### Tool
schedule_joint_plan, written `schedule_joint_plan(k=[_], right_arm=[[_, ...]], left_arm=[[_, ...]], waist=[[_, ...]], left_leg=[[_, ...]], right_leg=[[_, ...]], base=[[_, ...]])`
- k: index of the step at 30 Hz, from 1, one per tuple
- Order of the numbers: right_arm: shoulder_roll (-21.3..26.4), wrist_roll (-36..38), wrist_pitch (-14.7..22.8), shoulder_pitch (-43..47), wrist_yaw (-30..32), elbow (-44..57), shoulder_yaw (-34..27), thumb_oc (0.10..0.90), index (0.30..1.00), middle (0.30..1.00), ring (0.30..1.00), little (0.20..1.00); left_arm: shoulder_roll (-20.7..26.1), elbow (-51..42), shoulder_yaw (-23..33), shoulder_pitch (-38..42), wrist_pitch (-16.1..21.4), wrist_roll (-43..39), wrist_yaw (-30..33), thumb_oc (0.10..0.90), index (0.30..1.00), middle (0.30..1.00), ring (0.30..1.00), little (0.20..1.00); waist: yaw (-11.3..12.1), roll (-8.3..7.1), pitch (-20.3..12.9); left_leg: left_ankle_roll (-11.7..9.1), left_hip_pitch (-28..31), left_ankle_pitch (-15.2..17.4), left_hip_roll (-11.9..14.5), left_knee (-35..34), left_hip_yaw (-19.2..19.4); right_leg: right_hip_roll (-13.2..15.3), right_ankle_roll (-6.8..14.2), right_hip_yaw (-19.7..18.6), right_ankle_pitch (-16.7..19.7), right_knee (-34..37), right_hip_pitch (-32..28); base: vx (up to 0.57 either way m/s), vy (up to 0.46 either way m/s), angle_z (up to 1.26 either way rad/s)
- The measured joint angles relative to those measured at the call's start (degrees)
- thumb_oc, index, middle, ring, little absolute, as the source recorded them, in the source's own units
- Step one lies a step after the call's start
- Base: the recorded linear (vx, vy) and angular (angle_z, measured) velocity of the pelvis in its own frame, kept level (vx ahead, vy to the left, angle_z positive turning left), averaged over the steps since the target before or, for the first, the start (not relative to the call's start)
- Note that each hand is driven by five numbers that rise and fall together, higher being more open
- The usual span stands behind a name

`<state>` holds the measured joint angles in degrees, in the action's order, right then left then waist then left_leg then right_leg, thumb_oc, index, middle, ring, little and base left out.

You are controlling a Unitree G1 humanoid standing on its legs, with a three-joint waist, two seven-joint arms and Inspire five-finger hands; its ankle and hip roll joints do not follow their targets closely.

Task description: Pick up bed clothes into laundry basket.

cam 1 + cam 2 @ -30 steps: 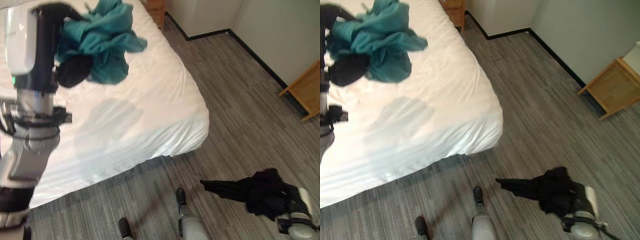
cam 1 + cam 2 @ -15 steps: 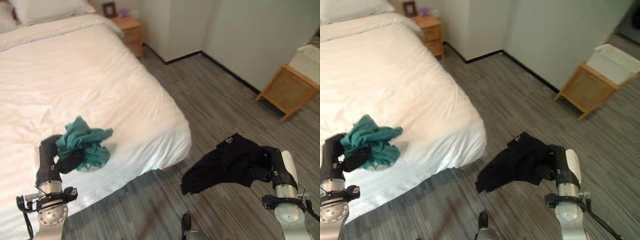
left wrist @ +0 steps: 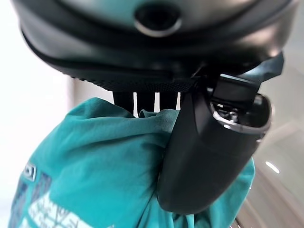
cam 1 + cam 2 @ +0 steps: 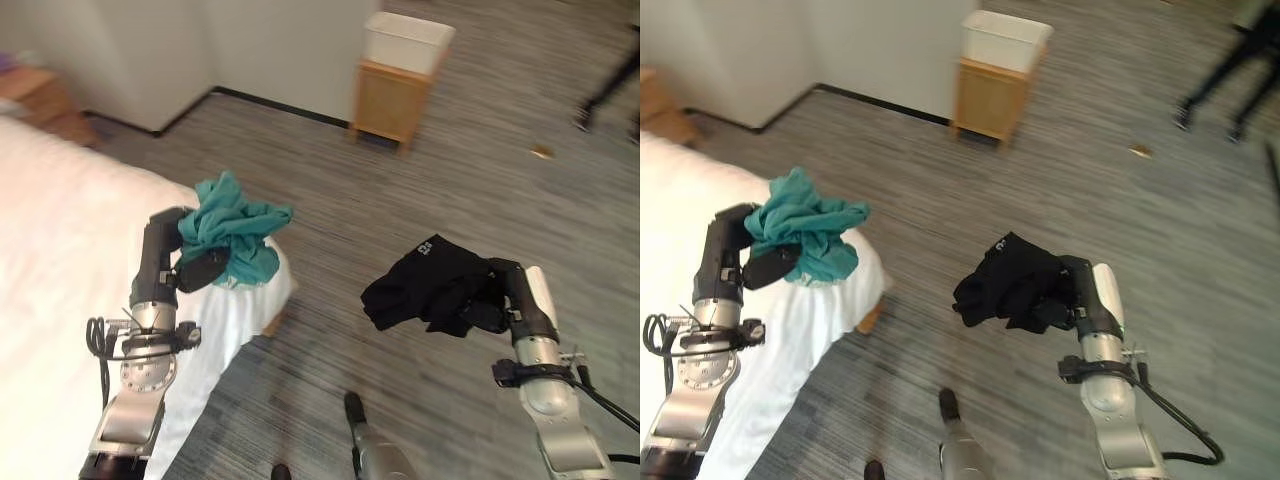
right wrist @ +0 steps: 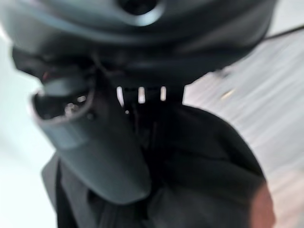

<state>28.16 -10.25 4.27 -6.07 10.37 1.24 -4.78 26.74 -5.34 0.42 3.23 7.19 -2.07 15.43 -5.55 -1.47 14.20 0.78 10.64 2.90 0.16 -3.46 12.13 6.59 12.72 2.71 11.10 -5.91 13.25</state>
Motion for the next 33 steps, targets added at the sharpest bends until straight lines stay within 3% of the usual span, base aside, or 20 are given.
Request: schedule_joint_plan(k=[1, 2, 4, 5, 6, 8, 9, 10, 12, 13, 15, 17, 19, 20, 23, 25, 27, 28, 29, 33], right_arm=[[0.1, -0.2, 0.0, -0.1, 0.0, 0.1, -0.1, 0.4, 0.3, 0.3, 0.3, 0.3], [-0.3, -0.8, -0.3, -0.2, 0.2, 0.1, 0.0, 0.4, 0.3, 0.3, 0.3, 0.3], [-0.5, -1.0, -0.3, -0.2, 0.0, 0.5, 0.4, 0.4, 0.3, 0.3, 0.3, 0.3], [-1.5, -1.1, -0.7, 0.4, -0.2, 0.9, 1.3, 0.4, 0.3, 0.3, 0.3, 0.3], [-4.2, -1.5, -1.2, 1.4, -0.5, 1.8, 2.8, 0.4, 0.3, 0.3, 0.3, 0.3], [-2.1, -1.7, -0.9, 3.1, -0.5, 2.2, 1.8, 0.4, 0.3, 0.3, 0.3, 0.3], [-2.5, -1.7, -1.1, 4.3, -1.1, 1.3, 1.8, 0.4, 0.3, 0.3, 0.3, 0.3], [-2.9, -1.6, -1.2, 2.5, -1.4, 2.2, 2.1, 0.4, 0.3, 0.3, 0.3, 0.3], [-2.5, -1.3, -0.9, 1.8, -1.3, 2.8, 1.8, 0.4, 0.3, 0.3, 0.3, 0.3], [-2.2, -0.7, -1.0, 2.4, -1.3, 2.3, 1.8, 0.4, 0.3, 0.3, 0.3, 0.3], [-1.4, 0.3, -1.0, 2.2, -1.3, 1.9, 2.3, 0.4, 0.3, 0.3, 0.3, 0.3], [-0.7, 1.1, -1.1, 2.6, -1.0, 1.8, 2.8, 0.4, 0.3, 0.3, 0.3, 0.3], [0.6, 1.8, -1.1, 3.9, -1.0, 1.1, 4.6, 0.4, 0.3, 0.3, 0.3, 0.3], [2.2, 2.1, -1.1, 4.4, -1.0, 1.1, 5.4, 0.4, 0.3, 0.3, 0.3, 0.3], [2.3, 2.7, -1.0, 4.0, -0.9, 1.4, 5.2, 0.4, 0.3, 0.3, 0.3, 0.3], [2.2, 2.8, -1.0, 3.6, -1.0, 1.4, 4.1, 0.4, 0.3, 0.3, 0.3, 0.3], [2.4, 2.8, -1.0, 2.5, -0.5, 1.3, 1.6, 0.4, 0.3, 0.3, 0.3, 0.3], [0.5, 3.0, -1.4, 1.5, 0.2, 1.1, 0.2, 0.4, 0.3, 0.3, 0.3, 0.3], [-1.4, 3.1, -1.4, 0.3, -0.1, 1.1, 0.3, 0.4, 0.3, 0.3, 0.3, 0.3], [-3.6, 2.8, -1.4, 0.0, -0.1, 1.0, 1.6, 0.4, 0.3, 0.3, 0.3, 0.3]], left_arm=[[-0.4, 0.0, -0.2, 0.1, 0.0, 0.0, -0.1, 0.4, 0.3, 0.3, 0.3, 0.3], [-0.7, 0.7, -0.5, 0.2, 0.0, 0.0, -1.0, 0.4, 0.3, 0.3, 0.3, 0.3], [-0.2, 0.8, -0.4, -0.3, -0.1, 0.0, -1.2, 0.4, 0.3, 0.3, 0.3, 0.3], [0.6, 0.7, 0.6, -0.5, -0.2, 0.0, -1.2, 0.4, 0.3, 0.3, 0.3, 0.3], [0.9, 0.4, 2.9, -1.3, -0.6, 0.0, -1.1, 0.4, 0.3, 0.3, 0.3, 0.3], [-0.1, -1.3, 3.9, -1.5, -0.6, 0.0, -1.1, 0.4, 0.3, 0.3, 0.3, 0.3], [0.7, -2.8, 5.5, -2.8, -0.4, 0.0, -1.1, 0.4, 0.3, 0.3, 0.3, 0.3], [0.5, -3.9, 6.9, -4.9, -0.5, -0.1, -0.8, 0.4, 0.3, 0.3, 0.3, 0.3], [0.7, -4.8, 8.2, -6.2, -0.5, -0.1, -0.6, 0.4, 0.3, 0.3, 0.3, 0.3], [-0.1, -4.3, 8.8, -6.8, -0.7, -0.1, -0.6, 0.4, 0.3, 0.3, 0.3, 0.3], [-1.5, -3.5, 8.7, -6.8, -0.3, -0.2, -0.6, 0.4, 0.3, 0.3, 0.3, 0.3], [-2.6, -2.4, 8.3, -6.2, -0.3, -0.8, -0.6, 0.4, 0.3, 0.3, 0.3, 0.3], [-3.4, -1.9, 8.3, -7.2, -0.3, -1.2, -0.6, 0.4, 0.3, 0.3, 0.3, 0.3], [-4.3, -1.7, 7.8, -7.8, -0.3, -1.2, -0.6, 0.4, 0.3, 0.3, 0.3, 0.3], [-4.4, -1.3, 6.5, -7.6, 0.1, -1.3, 0.2, 0.4, 0.3, 0.3, 0.3, 0.3], [-4.6, -1.1, 6.0, -8.0, 0.0, -1.3, 0.2, 0.4, 0.3, 0.3, 0.3, 0.3], [-5.9, -0.5, 4.7, -8.4, 0.1, -1.3, 0.2, 0.4, 0.3, 0.3, 0.3, 0.3], [-6.1, 0.5, 3.9, -7.3, 0.0, -1.4, 0.2, 0.4, 0.3, 0.3, 0.3, 0.3], [-5.8, 0.7, 4.2, -8.2, 0.0, -1.6, 0.1, 0.4, 0.3, 0.3, 0.3, 0.3], [-5.0, 0.7, 5.2, -12.8, -0.1, -2.9, -0.1, 0.4, 0.3, 0.3, 0.3, 0.3]], waist=[[0.0, 0.26, -0.2], [0.4, 1.55, 0.7], [1.5, 2.53, 1.6], [2.5, 2.03, 2.9], [4.8, -0.5, 4.7], [5.7, 2.4, 4.2], [8.6, 1.11, 4.0], [8.7, -0.84, 2.3], [9.1, -2.75, 1.1], [9.4, -2.0, 1.0], [9.7, -1.38, 0.6], [10.6, -1.63, 0.9], [11.1, -1.26, 1.1], [10.9, -0.13, 1.3], [8.2, -1.41, 1.9], [6.1, -0.89, 1.6], [4.1, 2.38, 0.2], [3.5, 1.36, 0.0], [3.9, -1.33, -1.0], [4.9, -2.54, -3.1]], left_leg=[[0.0, -0.2, 0.1, 0.3, 0.2, 0.4], [0.8, 0.1, 0.6, 1.6, 1.2, 2.7], [0.4, 0.4, 1.0, 3.1, 2.2, 4.5], [-0.2, -0.4, 1.9, 3.8, 6.0, 5.2], [3.2, -5.9, 4.2, 1.1, 9.6, 2.1], [7.7, -9.8, 0.9, -2.2, 0.5, -1.0], [5.6, -9.0, -7.7, -1.2, 0.5, 1.5], [4.8, -10.6, -7.0, -1.6, 1.8, 2.9], [3.9, -10.6, -7.6, -1.3, 2.1, 3.7], [3.0, -10.2, -8.2, 0.0, 1.7, 4.6], [2.5, -12.7, -8.3, 1.2, 5.6, 4.4], [1.4, -18.7, -7.7, 3.4, 15.8, 3.9], [-4.9, -22.0, -5.7, 3.0, 20.0, 0.6], [-8.5, -22.0, -8.6, 2.7, 18.8, -4.9], [-8.7, -20.9, -6.7, 6.7, 18.5, -4.2], [-10.7, -15.4, -5.7, 10.4, 12.2, -2.5], [-9.1, -8.7, -7.2, 11.1, 1.8, -3.4], [-7.1, -7.0, -10.1, 8.8, -1.7, -3.7], [-5.8, -7.1, -10.0, 5.5, -1.7, -4.0], [-4.0, -7.0, -10.0, 3.1, -1.7, -4.7]], right_leg=[[0.1, -0.3, 1.7, -1.1, -1.5, -0.6], [5.3, -6.5, 12.6, -8.3, -14.3, -0.7], [8.0, -4.7, 14.4, -11.4, -22.5, -3.9], [6.7, -7.0, 14.7, -10.2, -22.1, -4.8], [6.5, -10.0, 11.7, -6.7, -22.8, -2.6], [3.0, -2.7, 9.1, -8.8, -21.4, -2.0], [2.9, -2.5, 9.5, -16.0, -29.8, -1.7], [4.3, -3.3, 9.5, -21.0, -30.0, -3.8], [3.6, -3.7, 11.3, -22.6, -18.0, -9.5], [0.3, -8.8, 12.1, -19.4, -6.2, -15.5], [-2.3, -10.2, 11.3, -15.0, 1.2, -18.0], [-2.3, -10.5, 10.8, -11.7, 5.7, -19.0], [-2.3, -11.3, 10.4, -11.0, 6.8, -19.7], [-2.3, -11.3, 10.5, -11.0, 6.3, -19.8], [-0.1, -12.3, 12.7, -10.3, 7.1, -20.4], [0.3, -11.2, 12.8, -9.5, 7.4, -20.7], [-0.5, -8.5, 13.3, -8.6, 8.5, -21.7], [1.0, -6.7, 14.2, -7.2, 9.2, -22.2], [4.1, -5.4, 14.3, -6.1, 11.1, -23.0], [6.5, -4.4, 14.2, -4.9, 11.1, -23.7]], base=[[-0.34, 0.314, -0.95], [-0.22, 0.235, -0.91], [-0.14, 0.192, -0.93], [-0.18, 0.119, -1.33], [-0.18, 0.008, -1.43], [-0.19, -0.09, -1.44], [-0.18, -0.145, -1.51], [-0.14, -0.117, -1.19], [-0.14, -0.152, -0.47], [-0.36, -0.28, -0.46], [-0.4, -0.189, -0.14], [-0.27, 0.002, -0.07], [-0.29, 0.073, -0.2], [-0.16, 0.093, -0.05], [-0.04, 0.177, 0.21], [0.03, 0.244, 0.19], [0.03, 0.16, 0.24], [0.07, 0.176, 0.41], [0.04, 0.177, 0.39], [0.0, 0.105, 0.18]])
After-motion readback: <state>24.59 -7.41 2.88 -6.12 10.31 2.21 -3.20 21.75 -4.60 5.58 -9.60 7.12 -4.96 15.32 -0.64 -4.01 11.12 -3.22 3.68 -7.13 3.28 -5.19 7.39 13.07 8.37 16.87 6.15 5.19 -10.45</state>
